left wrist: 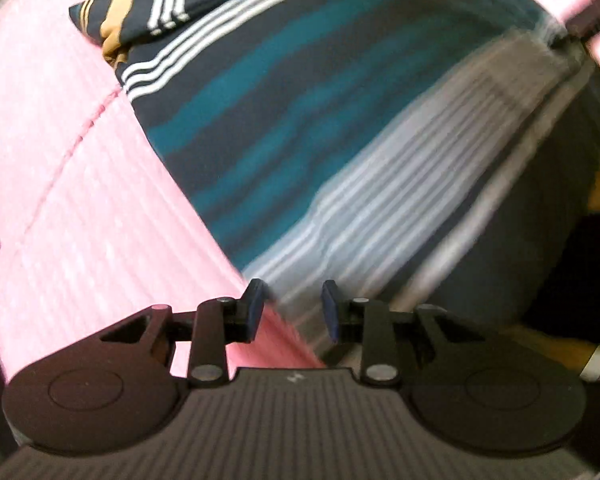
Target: Fold clothes
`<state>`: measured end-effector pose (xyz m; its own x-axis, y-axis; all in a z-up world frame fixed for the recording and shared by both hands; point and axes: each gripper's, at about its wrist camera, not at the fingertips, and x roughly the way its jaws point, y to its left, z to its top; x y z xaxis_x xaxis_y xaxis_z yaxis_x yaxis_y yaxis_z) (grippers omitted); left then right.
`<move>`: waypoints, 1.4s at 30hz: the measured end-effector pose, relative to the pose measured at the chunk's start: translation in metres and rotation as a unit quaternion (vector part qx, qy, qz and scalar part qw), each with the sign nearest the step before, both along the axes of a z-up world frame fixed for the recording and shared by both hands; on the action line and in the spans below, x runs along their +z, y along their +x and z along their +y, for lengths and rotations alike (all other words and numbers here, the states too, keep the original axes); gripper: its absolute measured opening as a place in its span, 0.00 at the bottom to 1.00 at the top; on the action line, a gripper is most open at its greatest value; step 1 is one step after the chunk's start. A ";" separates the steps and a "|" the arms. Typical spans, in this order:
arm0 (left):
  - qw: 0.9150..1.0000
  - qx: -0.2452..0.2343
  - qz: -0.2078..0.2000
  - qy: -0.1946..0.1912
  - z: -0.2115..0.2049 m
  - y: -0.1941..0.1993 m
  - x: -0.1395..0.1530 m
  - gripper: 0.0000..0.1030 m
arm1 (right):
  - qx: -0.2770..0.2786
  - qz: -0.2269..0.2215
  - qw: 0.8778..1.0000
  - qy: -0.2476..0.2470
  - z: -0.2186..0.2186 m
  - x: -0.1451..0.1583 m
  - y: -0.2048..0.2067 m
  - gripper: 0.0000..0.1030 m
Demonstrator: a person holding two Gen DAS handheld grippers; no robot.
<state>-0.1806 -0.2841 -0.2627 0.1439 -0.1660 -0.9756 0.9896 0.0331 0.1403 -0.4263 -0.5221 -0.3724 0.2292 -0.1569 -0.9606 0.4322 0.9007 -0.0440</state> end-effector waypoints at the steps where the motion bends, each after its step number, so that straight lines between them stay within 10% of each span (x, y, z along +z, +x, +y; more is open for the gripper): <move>1: 1.000 -0.014 -0.009 0.004 0.004 -0.011 0.001 0.26 | 0.008 0.004 1.000 -0.005 0.000 -0.001 -0.001 0.96; 9: 0.990 -0.137 -0.041 0.007 0.041 -0.068 0.009 0.35 | 0.029 0.021 0.997 -0.070 0.024 0.009 -0.006 0.96; 18: 0.939 -0.325 -0.110 -0.029 0.097 -0.111 -0.025 0.42 | 0.018 0.000 0.993 -0.117 0.102 0.016 -0.024 0.96; 23: 0.902 -0.396 -0.164 -0.050 0.124 -0.105 -0.034 0.42 | 0.018 -0.001 0.992 -0.122 0.132 0.014 -0.032 0.96; 34: 0.780 -0.575 -0.218 -0.118 0.153 -0.088 -0.052 0.44 | -0.004 -0.022 0.992 -0.124 0.164 0.020 -0.039 0.96; 37: 0.777 -0.591 -0.186 -0.115 0.148 -0.085 -0.049 0.34 | -0.014 -0.023 0.992 -0.124 0.168 0.022 -0.045 0.96; 39: 0.780 -0.595 -0.159 -0.112 0.144 -0.083 -0.045 0.04 | -0.017 -0.025 0.992 -0.123 0.170 0.024 -0.049 0.96; 41: 0.805 -0.566 -0.129 -0.123 0.136 -0.080 -0.030 0.04 | 0.001 -0.031 0.992 -0.125 0.178 0.027 -0.052 0.96; 42: 0.833 -0.526 -0.104 -0.134 0.127 -0.076 -0.016 0.04 | 0.027 -0.039 0.990 -0.129 0.186 0.030 -0.053 0.96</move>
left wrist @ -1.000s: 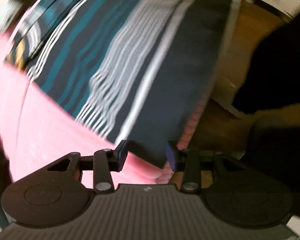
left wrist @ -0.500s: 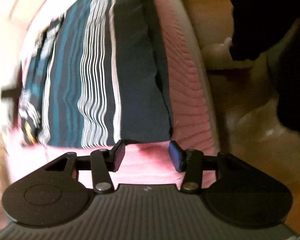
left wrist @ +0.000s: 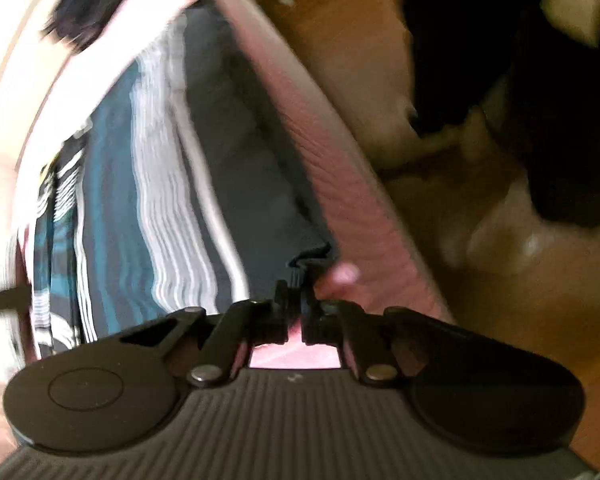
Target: Fold clothes
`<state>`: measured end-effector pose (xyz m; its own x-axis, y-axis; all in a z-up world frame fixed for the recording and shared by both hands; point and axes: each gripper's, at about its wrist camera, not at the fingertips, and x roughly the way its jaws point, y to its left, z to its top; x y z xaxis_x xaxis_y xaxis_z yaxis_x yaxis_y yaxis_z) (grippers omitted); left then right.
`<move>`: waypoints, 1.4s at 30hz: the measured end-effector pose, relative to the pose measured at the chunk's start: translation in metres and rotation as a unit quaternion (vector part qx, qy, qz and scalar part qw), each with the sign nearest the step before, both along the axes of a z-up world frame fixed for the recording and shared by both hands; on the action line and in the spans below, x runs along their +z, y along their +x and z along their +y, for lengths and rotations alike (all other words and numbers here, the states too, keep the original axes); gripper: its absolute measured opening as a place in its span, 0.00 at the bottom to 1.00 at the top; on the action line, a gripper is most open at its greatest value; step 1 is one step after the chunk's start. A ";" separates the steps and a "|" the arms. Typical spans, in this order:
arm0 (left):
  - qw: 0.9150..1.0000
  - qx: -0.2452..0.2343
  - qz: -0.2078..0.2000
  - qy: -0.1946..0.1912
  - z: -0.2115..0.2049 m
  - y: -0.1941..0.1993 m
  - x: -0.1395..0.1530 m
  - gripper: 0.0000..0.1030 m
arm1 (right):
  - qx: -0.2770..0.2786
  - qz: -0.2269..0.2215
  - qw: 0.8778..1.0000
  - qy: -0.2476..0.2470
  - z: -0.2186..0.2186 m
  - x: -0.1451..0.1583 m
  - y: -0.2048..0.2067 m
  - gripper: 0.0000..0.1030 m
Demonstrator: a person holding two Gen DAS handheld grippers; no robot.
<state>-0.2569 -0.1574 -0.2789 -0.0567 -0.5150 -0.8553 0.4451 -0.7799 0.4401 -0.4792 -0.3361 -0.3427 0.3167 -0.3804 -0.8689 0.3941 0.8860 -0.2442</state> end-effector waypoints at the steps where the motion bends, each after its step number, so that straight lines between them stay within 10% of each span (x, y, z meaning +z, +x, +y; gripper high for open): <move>1: 0.998 0.052 0.038 0.003 -0.011 0.005 0.015 0.04 | 0.033 -0.005 0.999 -0.003 0.009 0.002 0.000 0.96; 5: 0.965 0.214 0.150 0.008 -0.044 0.035 0.062 0.03 | 0.177 -0.021 0.984 -0.019 0.056 -0.001 0.008 0.96; 11: 0.932 0.299 0.207 0.000 -0.061 0.060 0.093 0.03 | 0.286 -0.059 0.955 -0.056 0.107 -0.030 0.035 0.96; 19: 0.923 0.318 0.215 0.017 -0.062 0.067 0.104 0.03 | 0.267 -0.023 0.954 -0.133 0.090 -0.066 0.041 0.36; 31: 0.907 0.358 0.220 0.030 -0.058 0.071 0.096 0.03 | 0.280 0.106 0.937 -0.182 -0.014 -0.087 -0.021 0.02; 42: 0.912 0.351 0.206 0.044 0.005 0.040 0.140 0.00 | 0.339 0.135 0.924 -0.112 0.019 0.017 -0.050 0.01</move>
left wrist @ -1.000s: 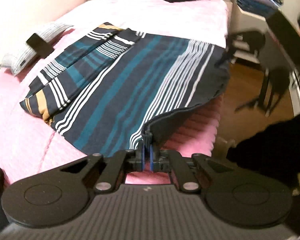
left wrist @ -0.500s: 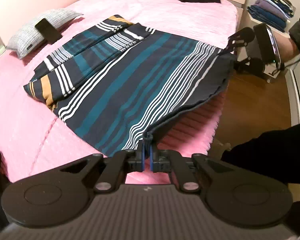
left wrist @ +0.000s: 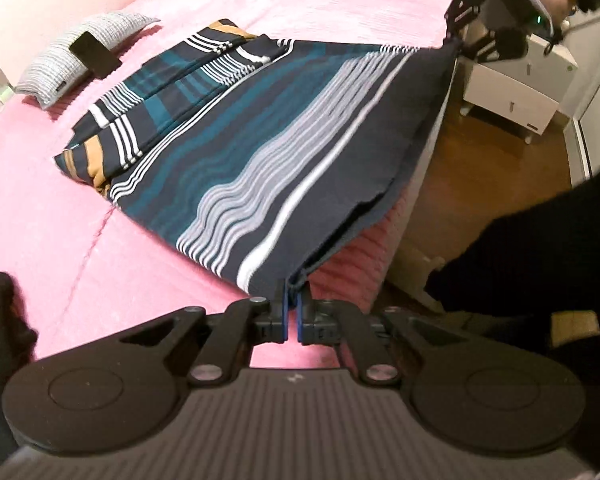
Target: Fold clothes
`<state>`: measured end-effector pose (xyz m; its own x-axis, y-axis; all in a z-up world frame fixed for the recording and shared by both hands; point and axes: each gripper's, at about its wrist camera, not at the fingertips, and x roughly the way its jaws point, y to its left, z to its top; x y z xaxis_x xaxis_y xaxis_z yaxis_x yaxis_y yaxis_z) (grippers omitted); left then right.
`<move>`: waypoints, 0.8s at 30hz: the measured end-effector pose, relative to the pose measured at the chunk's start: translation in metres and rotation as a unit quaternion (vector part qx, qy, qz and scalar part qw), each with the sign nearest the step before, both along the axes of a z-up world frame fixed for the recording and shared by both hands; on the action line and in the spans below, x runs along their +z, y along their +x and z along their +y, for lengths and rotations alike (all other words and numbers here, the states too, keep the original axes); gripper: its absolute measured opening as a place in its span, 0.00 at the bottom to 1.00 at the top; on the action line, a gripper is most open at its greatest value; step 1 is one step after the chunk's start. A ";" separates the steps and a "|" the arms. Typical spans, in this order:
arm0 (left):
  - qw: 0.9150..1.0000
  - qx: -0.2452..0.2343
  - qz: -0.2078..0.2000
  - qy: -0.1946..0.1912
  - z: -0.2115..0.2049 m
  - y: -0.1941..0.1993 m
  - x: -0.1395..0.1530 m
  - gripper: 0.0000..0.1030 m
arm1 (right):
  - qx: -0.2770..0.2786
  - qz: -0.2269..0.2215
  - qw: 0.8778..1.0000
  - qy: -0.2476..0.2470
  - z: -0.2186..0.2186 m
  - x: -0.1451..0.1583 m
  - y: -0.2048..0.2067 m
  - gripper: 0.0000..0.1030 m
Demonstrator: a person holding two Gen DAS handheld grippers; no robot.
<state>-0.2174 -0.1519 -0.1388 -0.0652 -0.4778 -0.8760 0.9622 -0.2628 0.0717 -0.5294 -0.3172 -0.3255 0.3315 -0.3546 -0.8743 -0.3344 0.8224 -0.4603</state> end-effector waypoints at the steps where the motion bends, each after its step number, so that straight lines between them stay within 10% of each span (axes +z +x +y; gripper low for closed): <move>1: 1.000 0.003 0.002 0.002 0.008 -0.003 0.006 0.00 | 0.002 0.010 1.000 0.005 0.006 0.007 -0.005 0.01; 12: 0.994 0.033 0.099 0.042 0.087 -0.039 0.026 0.01 | -0.035 0.102 0.992 0.058 0.074 0.057 -0.066 0.01; 24: 0.990 0.126 0.042 -0.056 -0.069 0.097 0.085 0.01 | -0.026 -0.026 0.998 -0.041 -0.022 0.116 0.119 0.01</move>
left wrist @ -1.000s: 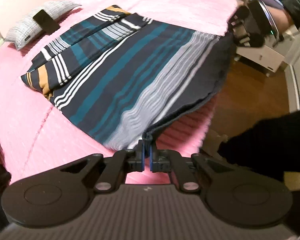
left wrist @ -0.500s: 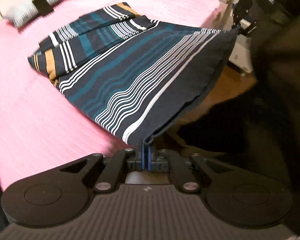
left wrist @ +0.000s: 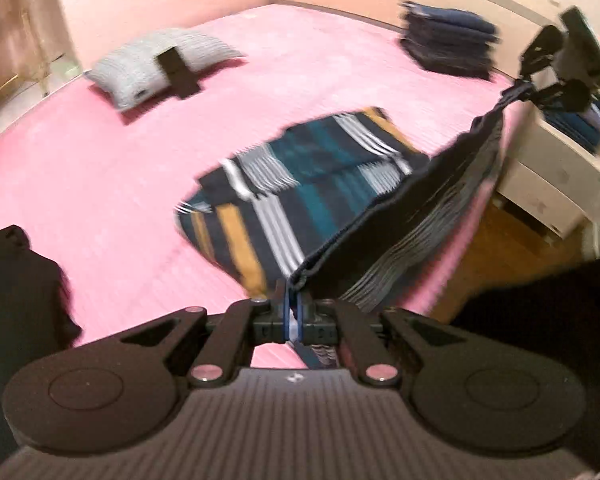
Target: Fold clothes
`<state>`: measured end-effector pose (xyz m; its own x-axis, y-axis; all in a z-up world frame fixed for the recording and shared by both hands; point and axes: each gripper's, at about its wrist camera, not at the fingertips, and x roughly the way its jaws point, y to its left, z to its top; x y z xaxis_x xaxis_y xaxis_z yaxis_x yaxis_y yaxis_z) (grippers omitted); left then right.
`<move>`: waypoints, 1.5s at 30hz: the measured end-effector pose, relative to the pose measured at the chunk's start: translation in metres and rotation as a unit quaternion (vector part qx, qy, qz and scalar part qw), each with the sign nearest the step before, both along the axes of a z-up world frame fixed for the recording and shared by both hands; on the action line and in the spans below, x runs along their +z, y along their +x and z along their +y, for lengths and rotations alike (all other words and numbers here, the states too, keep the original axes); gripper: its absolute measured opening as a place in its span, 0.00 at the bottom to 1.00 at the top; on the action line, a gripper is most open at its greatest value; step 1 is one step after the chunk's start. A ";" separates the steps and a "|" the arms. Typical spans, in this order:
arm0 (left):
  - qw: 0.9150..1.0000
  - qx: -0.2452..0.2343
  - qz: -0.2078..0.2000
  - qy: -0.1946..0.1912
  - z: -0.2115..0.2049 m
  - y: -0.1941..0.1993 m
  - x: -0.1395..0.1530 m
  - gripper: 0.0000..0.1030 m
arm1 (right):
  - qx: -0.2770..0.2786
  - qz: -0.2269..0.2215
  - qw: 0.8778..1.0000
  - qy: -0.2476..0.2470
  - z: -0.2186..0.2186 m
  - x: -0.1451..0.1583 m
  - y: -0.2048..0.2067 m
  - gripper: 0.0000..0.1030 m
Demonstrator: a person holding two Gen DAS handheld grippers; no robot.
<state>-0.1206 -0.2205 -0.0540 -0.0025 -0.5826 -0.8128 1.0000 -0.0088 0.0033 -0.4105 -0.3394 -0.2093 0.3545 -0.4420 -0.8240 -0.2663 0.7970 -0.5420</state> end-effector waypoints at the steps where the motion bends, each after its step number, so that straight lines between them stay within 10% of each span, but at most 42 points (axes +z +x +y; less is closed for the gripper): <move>1: 1.000 0.015 0.002 0.005 -0.019 0.010 -0.001 0.01 | 0.003 0.000 1.000 0.007 -0.016 -0.005 0.017 0.01; 14: 0.986 0.133 0.014 0.097 -0.222 0.114 -0.098 0.01 | 0.001 0.052 0.993 0.109 -0.189 -0.099 0.225 0.01; 25: 0.972 0.182 -0.003 0.151 -0.273 0.146 -0.177 0.02 | -0.051 0.061 0.985 0.151 -0.232 -0.166 0.251 0.02; 27: 0.961 0.213 -0.026 0.174 -0.275 0.157 -0.191 0.04 | -0.080 0.042 0.984 0.152 -0.239 -0.168 0.251 0.29; 28: 0.958 0.227 -0.030 0.175 -0.272 0.161 -0.191 0.04 | -0.097 0.023 0.987 0.123 -0.240 -0.165 0.250 0.67; 29: 0.956 0.237 -0.031 0.170 -0.268 0.165 -0.189 0.04 | -0.114 0.004 0.989 0.098 -0.242 -0.161 0.249 0.74; 37: 0.969 0.221 0.006 0.109 -0.247 0.128 -0.146 0.07 | -0.226 -0.122 0.934 0.248 -0.210 -0.097 0.215 0.74; 41: 0.980 0.153 0.064 0.107 -0.245 0.078 -0.151 0.10 | -0.259 -0.087 0.878 0.394 -0.161 -0.114 0.193 0.42; 45: 0.982 0.129 0.067 0.124 -0.234 0.060 -0.184 0.11 | -0.287 -0.059 0.874 0.389 -0.140 -0.149 0.170 0.42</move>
